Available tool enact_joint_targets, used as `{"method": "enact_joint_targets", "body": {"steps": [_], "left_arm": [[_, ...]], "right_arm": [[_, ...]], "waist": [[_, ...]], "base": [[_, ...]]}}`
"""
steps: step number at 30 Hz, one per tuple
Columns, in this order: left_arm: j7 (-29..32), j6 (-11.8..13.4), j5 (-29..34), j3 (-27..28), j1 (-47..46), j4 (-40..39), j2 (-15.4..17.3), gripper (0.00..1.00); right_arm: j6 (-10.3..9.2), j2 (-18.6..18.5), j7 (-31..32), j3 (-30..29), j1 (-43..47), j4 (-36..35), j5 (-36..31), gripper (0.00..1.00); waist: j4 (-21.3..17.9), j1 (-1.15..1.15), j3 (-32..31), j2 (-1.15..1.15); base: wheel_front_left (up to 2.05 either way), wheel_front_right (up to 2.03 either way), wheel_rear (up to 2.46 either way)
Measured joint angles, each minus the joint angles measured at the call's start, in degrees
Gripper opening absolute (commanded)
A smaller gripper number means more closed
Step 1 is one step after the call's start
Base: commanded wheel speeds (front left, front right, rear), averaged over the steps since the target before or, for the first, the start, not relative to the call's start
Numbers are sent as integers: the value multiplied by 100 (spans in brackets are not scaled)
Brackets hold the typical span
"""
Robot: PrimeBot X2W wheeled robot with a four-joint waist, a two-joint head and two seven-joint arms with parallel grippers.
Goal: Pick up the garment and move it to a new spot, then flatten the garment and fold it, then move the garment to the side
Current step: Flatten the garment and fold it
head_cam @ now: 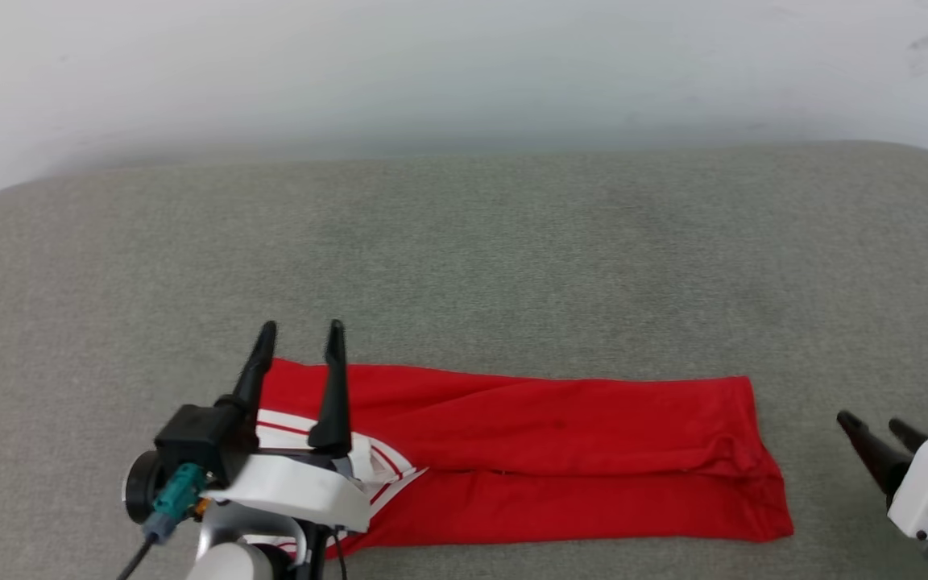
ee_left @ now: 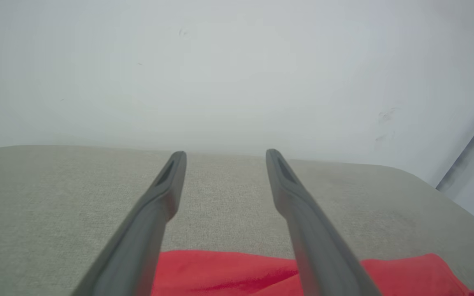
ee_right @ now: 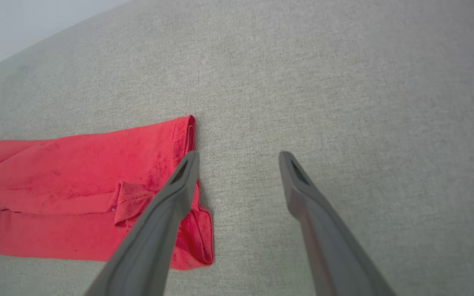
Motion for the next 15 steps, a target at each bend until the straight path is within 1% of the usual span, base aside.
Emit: {"method": "enact_joint_targets", "body": {"steps": [2,3,5,9,11,12,15], "left_arm": [[-80,27,92,-87,35,-70,-23,100],[-80,27,92,-87,35,-70,-23,100],[-127,88,202,-231,101,-147,-84,100],[-134,157,241,-319,137,-204,-181,100],[-145,148,254,-377,149,-197,-194,100],[-145,148,254,-377,149,-197,-194,100],[-147,126,253,-420,143,-165,-218,100]], "right_arm": [[0,83,272,-46,3,73,-24,100],[0,83,272,-46,3,73,-24,100],[0,236,515,-66,-1,225,-42,100],[0,409,609,27,-60,467,-24,100],[0,522,624,142,-222,749,67,100],[0,522,624,142,-222,749,67,100],[0,603,660,310,-378,1046,178,100]], "waist": [[74,0,14,0],[74,0,14,0],[202,0,48,0],[332,0,103,0],[438,1,176,0],[438,1,176,0],[511,0,240,0]], "base": [[0,0,0],[0,0,0],[0,0,0],[0,0,0],[0,0,0],[0,0,0],[0,0,0]]}}
